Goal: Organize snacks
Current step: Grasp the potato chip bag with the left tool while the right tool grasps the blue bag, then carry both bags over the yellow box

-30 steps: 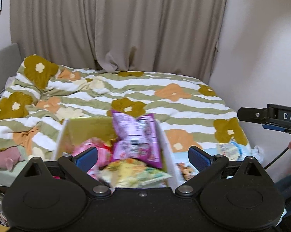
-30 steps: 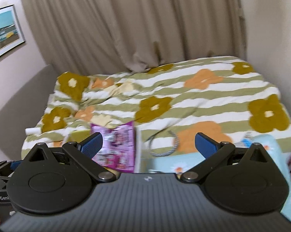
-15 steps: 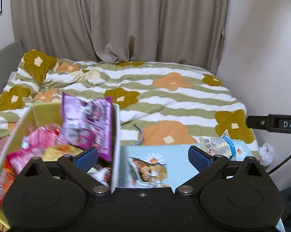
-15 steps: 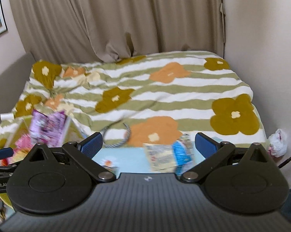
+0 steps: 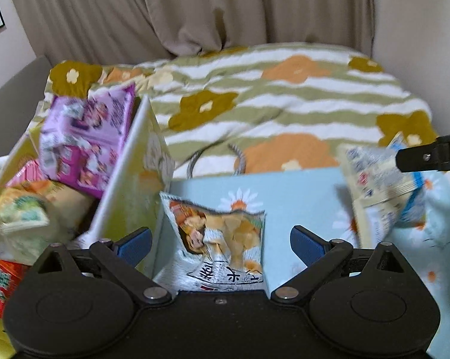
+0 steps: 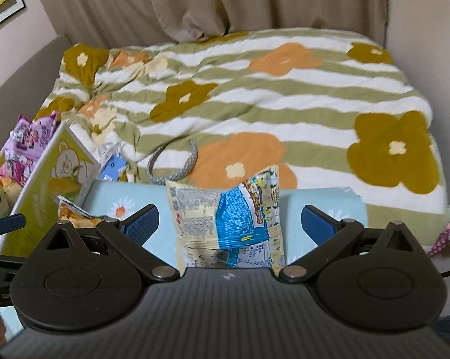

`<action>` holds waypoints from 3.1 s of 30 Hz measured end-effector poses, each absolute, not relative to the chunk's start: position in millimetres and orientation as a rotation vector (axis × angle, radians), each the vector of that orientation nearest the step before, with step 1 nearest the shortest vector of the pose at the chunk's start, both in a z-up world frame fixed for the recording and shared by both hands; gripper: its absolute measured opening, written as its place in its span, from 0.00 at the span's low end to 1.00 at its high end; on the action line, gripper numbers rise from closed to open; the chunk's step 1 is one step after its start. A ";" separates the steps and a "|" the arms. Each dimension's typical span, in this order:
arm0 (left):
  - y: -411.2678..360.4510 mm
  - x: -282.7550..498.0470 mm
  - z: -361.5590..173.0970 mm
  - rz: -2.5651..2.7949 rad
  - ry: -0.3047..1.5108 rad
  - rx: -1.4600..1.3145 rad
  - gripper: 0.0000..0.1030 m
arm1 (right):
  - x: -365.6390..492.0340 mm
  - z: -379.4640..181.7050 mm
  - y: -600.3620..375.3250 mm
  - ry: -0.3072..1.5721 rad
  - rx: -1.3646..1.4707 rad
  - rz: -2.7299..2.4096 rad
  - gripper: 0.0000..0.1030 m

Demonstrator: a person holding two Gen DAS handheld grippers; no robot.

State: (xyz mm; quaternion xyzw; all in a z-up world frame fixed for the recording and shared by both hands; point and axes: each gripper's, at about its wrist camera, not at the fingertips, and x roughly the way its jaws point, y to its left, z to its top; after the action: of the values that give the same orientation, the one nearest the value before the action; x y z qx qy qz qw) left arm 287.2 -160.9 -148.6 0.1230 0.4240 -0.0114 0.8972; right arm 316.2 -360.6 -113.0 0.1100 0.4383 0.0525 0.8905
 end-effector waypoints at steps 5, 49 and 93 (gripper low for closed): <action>-164.8 300.5 -173.7 0.037 0.939 0.281 0.94 | 325.6 -136.4 -363.9 0.939 0.257 0.165 1.00; -155.6 266.4 -119.0 -0.043 0.882 0.176 0.66 | 327.4 -127.5 -353.0 0.921 0.306 0.253 0.83; 136.3 299.3 -1.6 -0.259 0.697 0.147 0.67 | 265.7 20.3 -22.2 0.718 0.318 0.177 0.83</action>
State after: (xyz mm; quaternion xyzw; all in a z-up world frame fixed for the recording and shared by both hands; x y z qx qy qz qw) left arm 299.3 136.3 -1.6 0.0716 0.3401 -0.1263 0.9291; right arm 265.7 -22.2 20.3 0.1548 0.3495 0.0860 0.9200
